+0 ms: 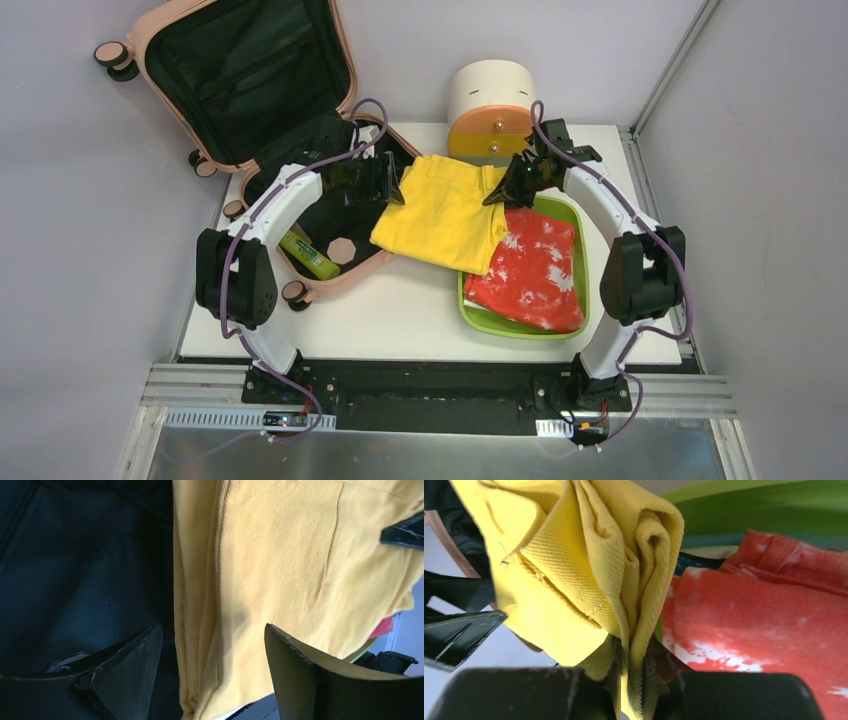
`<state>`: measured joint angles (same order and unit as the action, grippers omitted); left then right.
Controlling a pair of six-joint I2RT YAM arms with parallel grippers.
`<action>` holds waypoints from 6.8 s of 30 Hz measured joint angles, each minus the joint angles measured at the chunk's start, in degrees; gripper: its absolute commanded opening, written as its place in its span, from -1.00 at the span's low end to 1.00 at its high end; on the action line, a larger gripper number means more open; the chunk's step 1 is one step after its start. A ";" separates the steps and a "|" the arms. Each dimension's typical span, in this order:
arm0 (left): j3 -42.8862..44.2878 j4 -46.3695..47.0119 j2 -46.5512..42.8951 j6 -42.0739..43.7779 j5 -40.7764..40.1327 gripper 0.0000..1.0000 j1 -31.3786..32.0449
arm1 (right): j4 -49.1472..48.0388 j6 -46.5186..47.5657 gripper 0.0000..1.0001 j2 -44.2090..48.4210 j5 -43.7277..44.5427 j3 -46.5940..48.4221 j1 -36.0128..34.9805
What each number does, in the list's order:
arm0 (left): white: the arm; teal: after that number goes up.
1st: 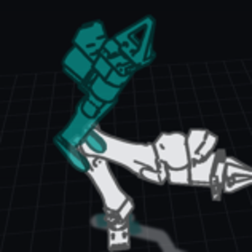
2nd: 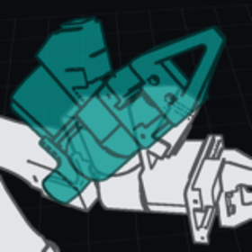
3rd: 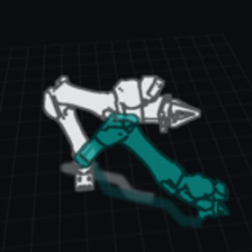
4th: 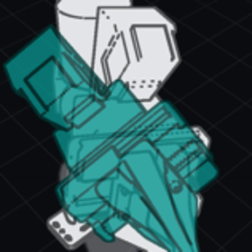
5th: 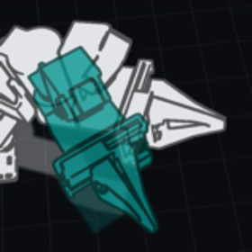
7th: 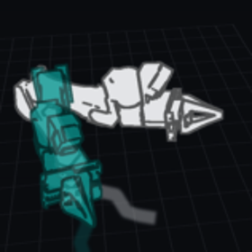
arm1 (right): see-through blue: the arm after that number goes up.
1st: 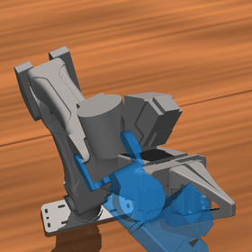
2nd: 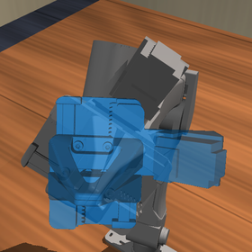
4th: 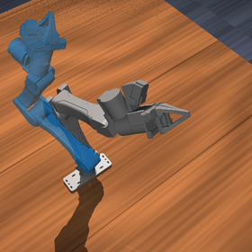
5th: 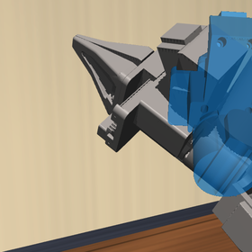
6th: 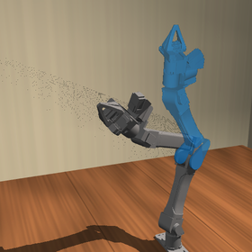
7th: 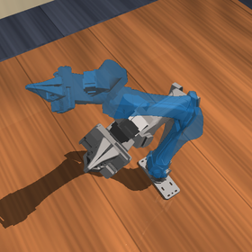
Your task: Open, take out, and arrange the luggage
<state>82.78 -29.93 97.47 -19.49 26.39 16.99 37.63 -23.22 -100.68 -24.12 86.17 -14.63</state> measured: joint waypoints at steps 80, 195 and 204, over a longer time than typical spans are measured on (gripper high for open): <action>0.52 16.76 3.93 -20.65 -28.81 -1.00 36.30 | 21.77 18.53 -1.00 14.36 17.07 -8.20 13.84; -52.89 8.92 -60.96 3.37 -62.49 0.01 44.46 | 12.48 -43.36 0.03 49.79 26.05 -36.46 -3.87; -53.90 8.48 -62.05 0.59 -59.43 -0.01 44.46 | 27.30 -56.61 0.04 66.03 36.98 -39.71 -7.58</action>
<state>28.88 -21.45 35.42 -18.90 -33.04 61.45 64.93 -79.83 -34.65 12.86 46.46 -22.22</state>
